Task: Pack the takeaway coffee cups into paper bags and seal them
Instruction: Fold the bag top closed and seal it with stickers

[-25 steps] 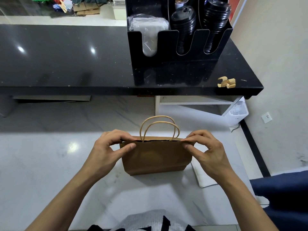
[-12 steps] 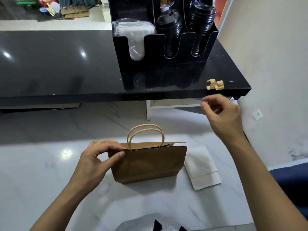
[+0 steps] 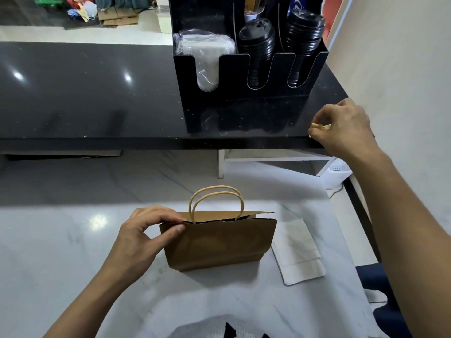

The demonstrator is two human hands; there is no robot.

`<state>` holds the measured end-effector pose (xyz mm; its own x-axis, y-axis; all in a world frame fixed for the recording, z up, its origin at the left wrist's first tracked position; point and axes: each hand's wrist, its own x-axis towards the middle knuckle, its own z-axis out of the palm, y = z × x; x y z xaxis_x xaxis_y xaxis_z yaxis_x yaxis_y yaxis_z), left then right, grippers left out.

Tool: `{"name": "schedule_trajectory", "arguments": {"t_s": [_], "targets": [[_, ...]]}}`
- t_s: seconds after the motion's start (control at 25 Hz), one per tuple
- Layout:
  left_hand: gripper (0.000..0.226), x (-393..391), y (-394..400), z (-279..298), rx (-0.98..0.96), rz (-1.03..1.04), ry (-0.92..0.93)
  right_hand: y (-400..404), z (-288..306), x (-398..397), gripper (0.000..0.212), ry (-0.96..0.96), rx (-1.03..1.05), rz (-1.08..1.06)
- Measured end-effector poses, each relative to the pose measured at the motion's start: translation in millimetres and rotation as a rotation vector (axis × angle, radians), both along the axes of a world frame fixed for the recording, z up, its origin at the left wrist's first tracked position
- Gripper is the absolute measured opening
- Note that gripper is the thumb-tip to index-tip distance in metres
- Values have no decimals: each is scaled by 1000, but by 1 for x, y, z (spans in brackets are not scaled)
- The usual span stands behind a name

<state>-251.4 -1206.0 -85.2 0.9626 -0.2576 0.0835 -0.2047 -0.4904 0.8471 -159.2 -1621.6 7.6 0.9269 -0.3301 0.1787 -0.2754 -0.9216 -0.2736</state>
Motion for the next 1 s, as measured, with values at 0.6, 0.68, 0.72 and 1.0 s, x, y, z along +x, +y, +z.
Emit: {"name": "schedule_trajectory", "arguments": {"t_s": [0.6, 0.68, 0.72, 1.0], "targets": [[14, 2, -4, 5, 10, -12, -7, -12, 8, 11, 27, -114, 1, 196], [14, 2, -4, 5, 9, -9, -7, -8, 0, 8, 19, -219, -21, 208], [14, 2, -4, 5, 10, -7, -7, -5, -1, 6, 16, -276, -19, 209], [17, 2, -3, 5, 23, -7, -7, 53, 18, -19, 14, -422, 195, 315]]}}
